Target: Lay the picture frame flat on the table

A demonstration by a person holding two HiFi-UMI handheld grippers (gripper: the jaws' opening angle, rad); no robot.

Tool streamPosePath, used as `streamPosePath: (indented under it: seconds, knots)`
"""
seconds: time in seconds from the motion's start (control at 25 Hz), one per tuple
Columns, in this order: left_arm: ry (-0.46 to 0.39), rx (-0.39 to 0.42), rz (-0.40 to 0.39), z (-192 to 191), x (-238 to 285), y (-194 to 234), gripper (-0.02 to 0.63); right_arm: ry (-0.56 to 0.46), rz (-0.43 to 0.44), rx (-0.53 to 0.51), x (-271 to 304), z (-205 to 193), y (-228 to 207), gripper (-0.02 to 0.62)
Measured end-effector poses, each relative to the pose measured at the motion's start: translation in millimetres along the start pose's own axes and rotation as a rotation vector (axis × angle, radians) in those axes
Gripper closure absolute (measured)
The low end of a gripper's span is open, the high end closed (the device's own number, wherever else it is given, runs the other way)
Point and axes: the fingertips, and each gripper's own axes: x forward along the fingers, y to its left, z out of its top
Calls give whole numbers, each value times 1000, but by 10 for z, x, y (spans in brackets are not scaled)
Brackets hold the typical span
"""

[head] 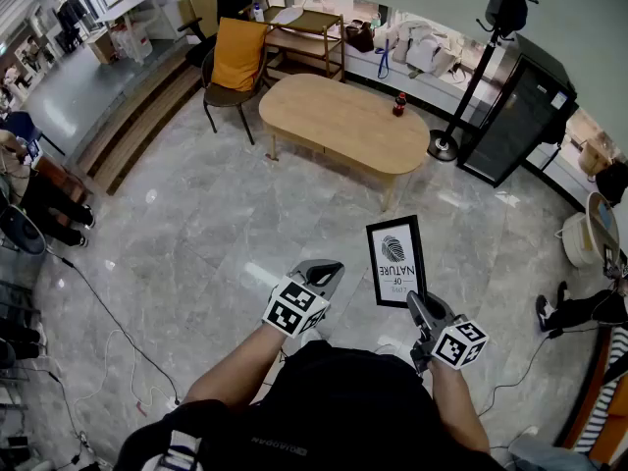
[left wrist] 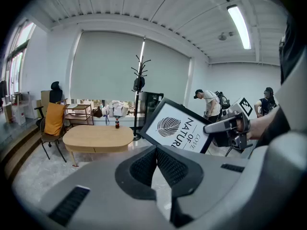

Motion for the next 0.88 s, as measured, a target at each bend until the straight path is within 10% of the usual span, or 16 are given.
streamPosePath:
  seconds: [0.88]
  knots:
    - [47, 30, -94, -126, -123, 208, 601, -31, -3, 99, 230, -92, 226, 557]
